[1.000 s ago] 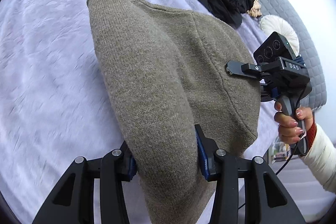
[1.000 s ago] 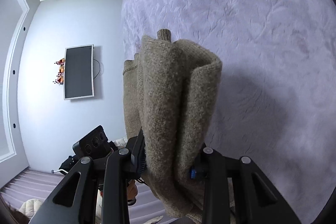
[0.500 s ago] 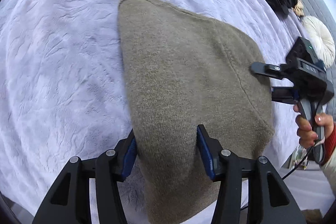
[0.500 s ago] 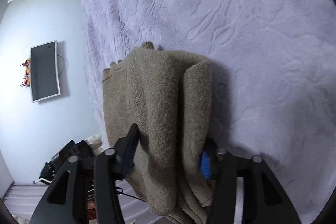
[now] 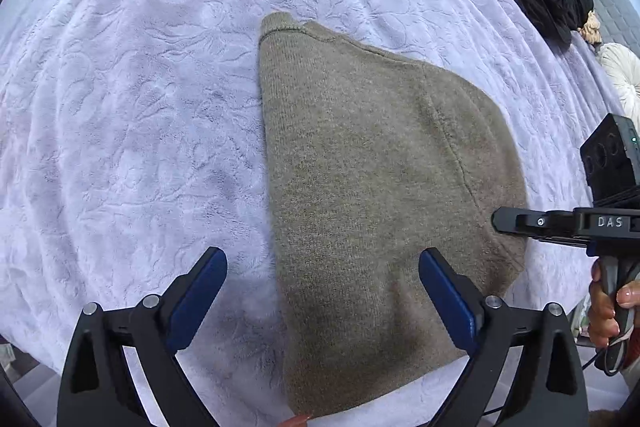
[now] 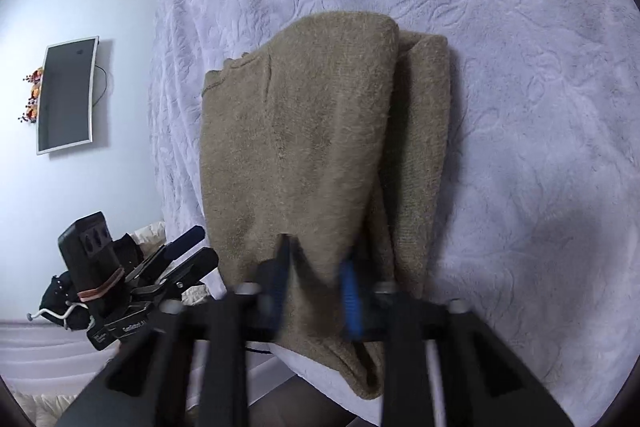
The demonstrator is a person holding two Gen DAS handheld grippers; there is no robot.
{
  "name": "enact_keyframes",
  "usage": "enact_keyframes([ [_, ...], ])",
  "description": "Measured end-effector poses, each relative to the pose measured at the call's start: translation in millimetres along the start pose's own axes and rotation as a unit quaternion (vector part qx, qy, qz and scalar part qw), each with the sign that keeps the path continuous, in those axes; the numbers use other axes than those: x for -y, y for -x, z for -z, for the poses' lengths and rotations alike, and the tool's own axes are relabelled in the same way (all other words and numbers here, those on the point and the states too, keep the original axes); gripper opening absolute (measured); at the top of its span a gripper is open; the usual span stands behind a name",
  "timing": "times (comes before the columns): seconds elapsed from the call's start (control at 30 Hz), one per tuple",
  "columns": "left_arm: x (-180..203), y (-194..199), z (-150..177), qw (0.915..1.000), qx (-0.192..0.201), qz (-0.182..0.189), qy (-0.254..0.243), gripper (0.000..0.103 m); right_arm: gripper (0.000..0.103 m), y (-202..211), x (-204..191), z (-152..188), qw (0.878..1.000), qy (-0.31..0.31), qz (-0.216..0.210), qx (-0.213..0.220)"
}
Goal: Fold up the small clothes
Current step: 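Open the right gripper and lift it off the folded sweater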
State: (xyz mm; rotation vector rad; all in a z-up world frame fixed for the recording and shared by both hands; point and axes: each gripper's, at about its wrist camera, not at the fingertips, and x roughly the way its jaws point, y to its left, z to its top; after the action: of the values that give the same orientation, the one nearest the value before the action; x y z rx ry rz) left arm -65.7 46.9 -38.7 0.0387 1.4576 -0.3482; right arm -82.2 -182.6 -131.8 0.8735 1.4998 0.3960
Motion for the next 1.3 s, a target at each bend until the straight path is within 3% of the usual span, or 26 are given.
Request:
enact_keyframes([
  [0.17, 15, 10, 0, 0.999, 0.024, -0.037, -0.005, 0.103, 0.008, 20, -39, 16, 0.99, 0.111, 0.082, 0.036],
  [0.3, 20, 1, 6, 0.9986, 0.017, -0.05, -0.005, 0.103, 0.008, -4, 0, 16, 0.987, 0.081, 0.135, 0.008],
  [0.4, 22, -2, 7, 0.9983, 0.014, -0.056, -0.006, 0.103, 0.01, -13, 20, 11, 0.993, 0.033, 0.114, 0.013],
  [0.43, 22, -1, 9, 0.9982, 0.013, -0.058, -0.004, 0.103, 0.016, -10, 22, 12, 0.994, 0.024, 0.11, 0.018],
  [0.47, 22, 0, 10, 0.9983, 0.013, -0.057, -0.002, 0.103, 0.031, -6, 21, 13, 0.992, 0.023, 0.118, 0.023],
  [0.53, 23, 0, 11, 0.9983, 0.012, -0.058, -0.001, 0.103, 0.041, 5, 14, 18, 0.987, 0.037, 0.155, 0.032],
  [0.6, 23, 2, 13, 0.9982, 0.016, -0.057, -0.001, 0.103, 0.041, 19, -1, 27, 0.983, 0.065, 0.165, 0.044],
  [0.67, 25, 5, 14, 0.9984, 0.02, -0.053, 0.0, 0.103, 0.041, 28, -22, 37, 0.984, 0.097, 0.138, 0.053],
  [0.8, 30, 3, 16, 0.9984, 0.017, -0.054, -0.002, 0.103, 0.038, 1, -55, 51, 0.983, 0.153, 0.104, 0.013],
  [0.9, 34, 1, 18, 0.998, 0.011, -0.063, -0.002, 0.103, 0.038, -37, -49, 52, 0.978, 0.16, 0.134, -0.029],
  [1.03, 39, 4, 24, 0.9978, 0.002, -0.067, -0.004, 0.103, 0.02, -54, -15, 49, 0.984, 0.104, 0.14, -0.042],
  [1.17, 44, 7, 28, 0.9978, -0.004, -0.066, -0.006, 0.103, 0.026, -26, -18, 49, 0.987, 0.097, 0.123, -0.033],
  [1.23, 47, 8, 29, 0.9977, -0.005, -0.067, -0.005, 0.103, 0.036, -15, -22, 47, 0.983, 0.105, 0.147, -0.03],
  [1.3, 50, 9, 31, 0.9976, -0.003, -0.068, -0.002, 0.103, 0.04, -3, -26, 45, 0.982, 0.104, 0.153, -0.019],
])
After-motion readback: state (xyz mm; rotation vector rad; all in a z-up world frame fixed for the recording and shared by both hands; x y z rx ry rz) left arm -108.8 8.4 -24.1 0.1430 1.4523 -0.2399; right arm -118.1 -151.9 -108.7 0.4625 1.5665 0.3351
